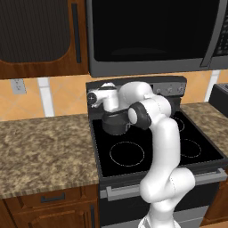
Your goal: Turn off the rear left burner of the stove.
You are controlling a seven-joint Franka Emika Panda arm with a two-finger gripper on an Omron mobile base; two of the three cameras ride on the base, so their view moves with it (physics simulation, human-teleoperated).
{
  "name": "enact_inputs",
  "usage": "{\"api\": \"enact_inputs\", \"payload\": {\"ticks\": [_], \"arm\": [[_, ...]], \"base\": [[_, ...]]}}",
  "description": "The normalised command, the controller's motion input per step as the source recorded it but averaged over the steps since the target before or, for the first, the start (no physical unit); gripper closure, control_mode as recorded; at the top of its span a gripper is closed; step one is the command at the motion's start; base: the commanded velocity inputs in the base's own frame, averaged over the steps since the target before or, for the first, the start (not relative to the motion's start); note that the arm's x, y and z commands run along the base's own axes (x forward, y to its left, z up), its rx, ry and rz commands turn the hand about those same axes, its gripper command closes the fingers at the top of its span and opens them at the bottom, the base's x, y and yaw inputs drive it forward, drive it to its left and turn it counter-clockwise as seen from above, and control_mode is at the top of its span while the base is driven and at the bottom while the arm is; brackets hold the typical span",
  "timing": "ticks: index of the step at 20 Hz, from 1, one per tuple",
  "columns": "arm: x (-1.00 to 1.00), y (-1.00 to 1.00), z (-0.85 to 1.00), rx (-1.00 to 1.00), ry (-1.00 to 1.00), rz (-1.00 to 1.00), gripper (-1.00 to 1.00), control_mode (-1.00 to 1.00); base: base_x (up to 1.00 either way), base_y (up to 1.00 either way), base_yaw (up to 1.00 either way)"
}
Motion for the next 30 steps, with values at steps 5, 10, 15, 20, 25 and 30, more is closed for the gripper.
{"api": "enact_inputs", "payload": {"ticks": [5, 10, 15, 20, 25, 30], "arm": [[0.23, 0.00, -0.33, 0.00, -0.04, 0.03, -1.00, -1.00], [0.15, -0.06, -0.26, 0.00, -0.03, 0.04, 1.00, -1.00], [0.19, -0.01, -0.17, 0.00, -0.03, 0.02, 1.00, -1.00], [0.11, -0.10, -0.13, 0.02, -0.05, 0.02, 1.00, -1.00], [0.00, -0.30, -0.01, 0.03, -0.01, 0.00, 1.00, -1.00], [0.14, -0.42, 0.00, 0.04, 0.10, 0.00, 1.00, -1.00]], "base": [[0.00, 0.00, 0.00], [0.00, 0.00, 0.00], [0.00, 0.00, 0.00], [0.00, 0.00, 0.00], [0.00, 0.00, 0.00], [0.00, 0.00, 0.00]]}}
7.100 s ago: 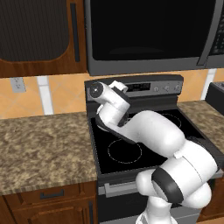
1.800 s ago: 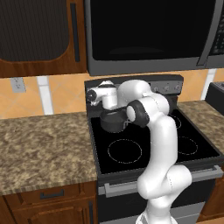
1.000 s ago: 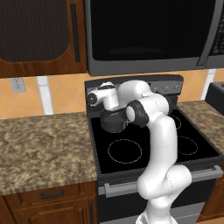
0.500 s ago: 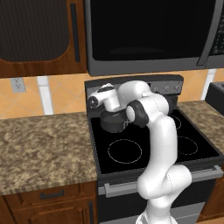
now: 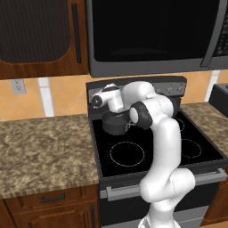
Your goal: Turn off the rear left burner of the stove.
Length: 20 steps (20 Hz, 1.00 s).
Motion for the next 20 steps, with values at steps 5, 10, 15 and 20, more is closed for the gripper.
{"api": "enact_inputs", "payload": {"ticks": [5, 10, 15, 20], "arm": [[0.18, -0.33, -0.04, 0.02, 0.07, 0.00, 1.00, -1.00], [0.09, -0.34, -0.04, 0.17, 0.04, -0.01, 1.00, -1.00], [0.05, -0.39, -0.11, 0.28, 0.00, -0.03, 1.00, -1.00], [0.02, -0.37, -0.10, 0.26, 0.00, -0.05, 1.00, -1.00]], "base": [[0.00, 0.00, 0.00], [0.00, 0.00, 0.00], [0.00, 0.00, 0.00], [0.00, 0.00, 0.00]]}}
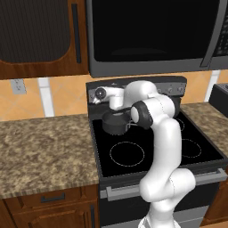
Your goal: Turn off the rear left burner of the stove.
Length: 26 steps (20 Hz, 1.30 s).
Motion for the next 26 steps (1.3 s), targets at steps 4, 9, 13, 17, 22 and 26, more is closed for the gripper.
{"api": "enact_inputs", "payload": {"ticks": [4, 9, 13, 17, 22, 26], "arm": [[0.05, -0.32, -0.08, 0.23, 0.00, -0.07, 1.00, -1.00], [0.00, -0.31, -0.09, 0.24, 0.00, -0.08, 1.00, -1.00], [0.00, -0.24, -0.09, 0.23, 0.00, -0.11, 1.00, -1.00], [0.00, -0.21, -0.11, 0.22, 0.00, -0.11, 1.00, -1.00], [0.00, -0.23, -0.15, 0.22, 0.00, -0.10, 1.00, -1.00], [0.00, -0.26, -0.12, 0.24, 0.00, -0.09, 1.00, -1.00]], "base": [[0.00, 0.00, 0.00], [0.00, 0.00, 0.00], [0.00, 0.00, 0.00], [0.00, 0.00, 0.00], [0.00, 0.00, 0.00], [0.00, 0.00, 0.00]]}}
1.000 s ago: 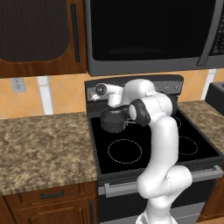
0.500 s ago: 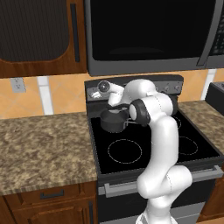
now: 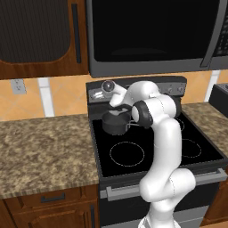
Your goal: Turn off the rear left burner of the stove.
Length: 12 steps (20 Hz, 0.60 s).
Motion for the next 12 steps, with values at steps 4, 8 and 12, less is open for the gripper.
{"api": "enact_inputs", "payload": {"ticks": [4, 8, 12], "arm": [[0.00, -0.22, -0.13, 0.23, 0.00, -0.08, 1.00, -1.00], [0.00, -0.23, -0.13, 0.22, 0.00, -0.08, 1.00, -1.00], [0.00, -0.23, -0.14, 0.22, 0.00, -0.08, 1.00, -1.00]], "base": [[0.00, 0.00, 0.00], [0.00, 0.00, 0.00], [0.00, 0.00, 0.00]]}}
